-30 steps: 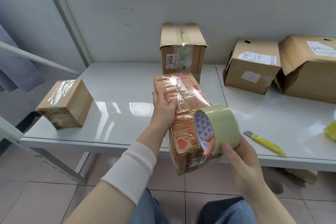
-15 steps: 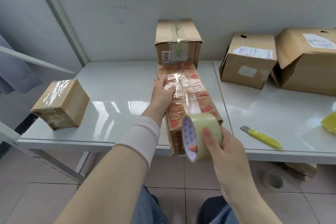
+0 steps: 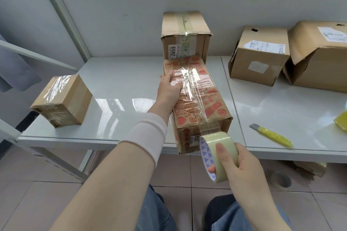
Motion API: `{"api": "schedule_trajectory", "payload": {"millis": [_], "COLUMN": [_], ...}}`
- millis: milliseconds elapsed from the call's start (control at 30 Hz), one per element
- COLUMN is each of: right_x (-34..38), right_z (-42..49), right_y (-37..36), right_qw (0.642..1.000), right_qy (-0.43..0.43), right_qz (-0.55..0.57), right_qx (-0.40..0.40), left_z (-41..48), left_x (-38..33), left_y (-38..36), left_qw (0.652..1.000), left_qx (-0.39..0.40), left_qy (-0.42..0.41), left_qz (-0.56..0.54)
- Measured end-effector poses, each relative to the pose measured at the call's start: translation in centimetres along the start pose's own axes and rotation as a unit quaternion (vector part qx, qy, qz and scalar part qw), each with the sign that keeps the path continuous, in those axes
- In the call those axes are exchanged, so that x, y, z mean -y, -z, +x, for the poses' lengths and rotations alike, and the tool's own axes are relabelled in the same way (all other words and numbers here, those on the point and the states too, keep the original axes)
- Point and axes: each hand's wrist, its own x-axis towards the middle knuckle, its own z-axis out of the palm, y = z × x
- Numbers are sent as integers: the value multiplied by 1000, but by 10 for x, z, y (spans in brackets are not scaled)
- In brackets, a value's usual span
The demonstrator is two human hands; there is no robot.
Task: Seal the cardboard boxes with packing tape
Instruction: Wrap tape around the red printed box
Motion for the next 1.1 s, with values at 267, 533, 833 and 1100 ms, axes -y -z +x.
{"api": "schedule_trajectory", "payload": {"millis": [267,533,833,1100], "right_x": [-26,-44,-49,-60], "right_z": [8,10,15,5], "right_y": [-12,-21,-21,-4], "right_qw": [1000,994,992,992], "right_qy": [-4,-106,-97,-72], "right_qz": [-15,-33,-67,29], "right_qx": [2,1,32,97], "left_z": [3,-13,-88,-94], "left_x": [4,-14,-28,-25], "left_y": [-1,2,-4,-3], "left_qw": [999,973,755,845], "left_qx": [0,-31,213,121], "left_qy": [-23,-87,-286,-330], "left_qz": [34,210,550,404]}}
